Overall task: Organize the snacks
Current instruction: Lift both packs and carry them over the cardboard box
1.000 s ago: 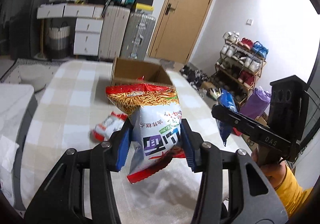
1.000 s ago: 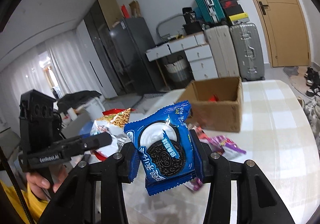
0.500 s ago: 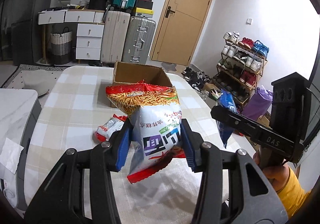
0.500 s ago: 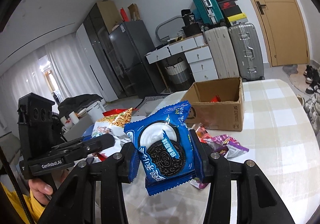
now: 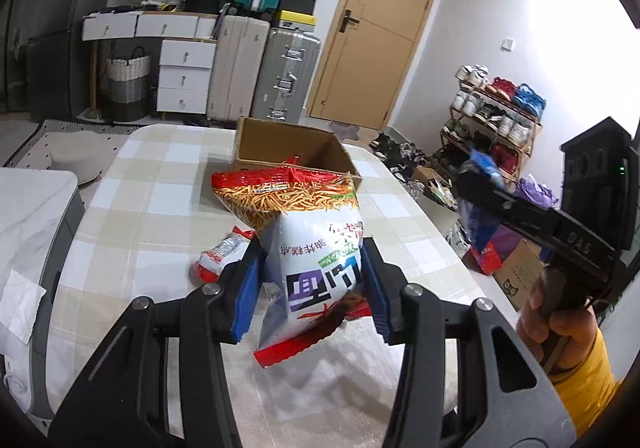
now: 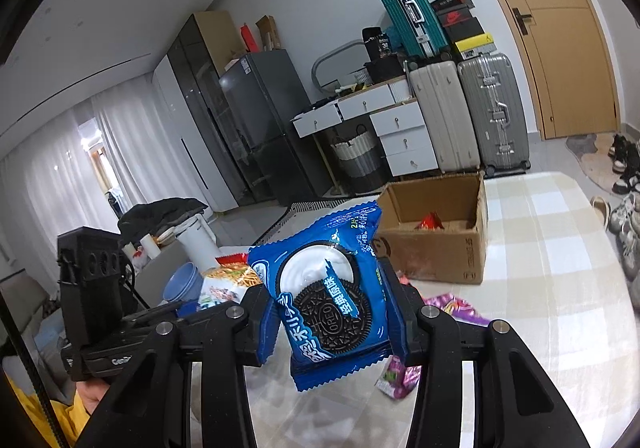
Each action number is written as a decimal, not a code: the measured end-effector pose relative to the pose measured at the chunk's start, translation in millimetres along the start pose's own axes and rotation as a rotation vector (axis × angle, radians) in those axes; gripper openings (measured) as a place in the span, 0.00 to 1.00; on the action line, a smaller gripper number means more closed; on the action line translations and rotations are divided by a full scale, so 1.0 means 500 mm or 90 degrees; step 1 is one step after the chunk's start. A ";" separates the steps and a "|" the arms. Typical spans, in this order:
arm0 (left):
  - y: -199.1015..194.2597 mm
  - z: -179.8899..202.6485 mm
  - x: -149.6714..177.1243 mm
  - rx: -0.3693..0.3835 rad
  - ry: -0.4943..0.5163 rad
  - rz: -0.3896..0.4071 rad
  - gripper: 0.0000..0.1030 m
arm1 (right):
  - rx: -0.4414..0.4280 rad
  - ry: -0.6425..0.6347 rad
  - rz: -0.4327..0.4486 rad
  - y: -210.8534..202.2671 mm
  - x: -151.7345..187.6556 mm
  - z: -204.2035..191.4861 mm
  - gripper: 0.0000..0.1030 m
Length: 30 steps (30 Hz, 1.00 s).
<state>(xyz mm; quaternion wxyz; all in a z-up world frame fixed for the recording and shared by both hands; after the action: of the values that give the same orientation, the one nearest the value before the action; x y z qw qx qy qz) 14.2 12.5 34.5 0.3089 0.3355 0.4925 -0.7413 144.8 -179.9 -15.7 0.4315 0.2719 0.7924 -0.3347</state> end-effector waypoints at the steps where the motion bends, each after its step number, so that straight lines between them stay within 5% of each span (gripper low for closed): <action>1: 0.007 -0.005 -0.001 -0.001 -0.004 0.000 0.42 | -0.001 0.000 0.002 0.002 -0.006 0.000 0.43; 9: 0.082 -0.026 -0.054 -0.011 0.006 -0.018 0.42 | 0.010 0.009 0.007 0.037 -0.072 0.023 0.43; 22: 0.239 -0.038 -0.249 0.002 0.012 -0.016 0.43 | 0.025 -0.018 -0.014 0.139 -0.180 0.057 0.43; 30: 0.389 -0.056 -0.349 -0.007 0.018 -0.059 0.43 | 0.041 -0.012 -0.057 0.250 -0.232 0.106 0.43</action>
<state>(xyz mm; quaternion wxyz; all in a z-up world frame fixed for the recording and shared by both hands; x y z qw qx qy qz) 274.8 -1.7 64.7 0.2693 0.3212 0.5155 -0.7474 317.0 -158.2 26.3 0.4145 0.2470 0.7886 -0.3811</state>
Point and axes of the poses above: each gripper's, at about its wrist camera, not at the fingertips, and y roughly the way its jaws point, z to its right, x to its underside, the point moved 4 cm from there along y, roughly the way its jaws point, and after that the axes turned 2 degrees about z, right-handed, at the moved point
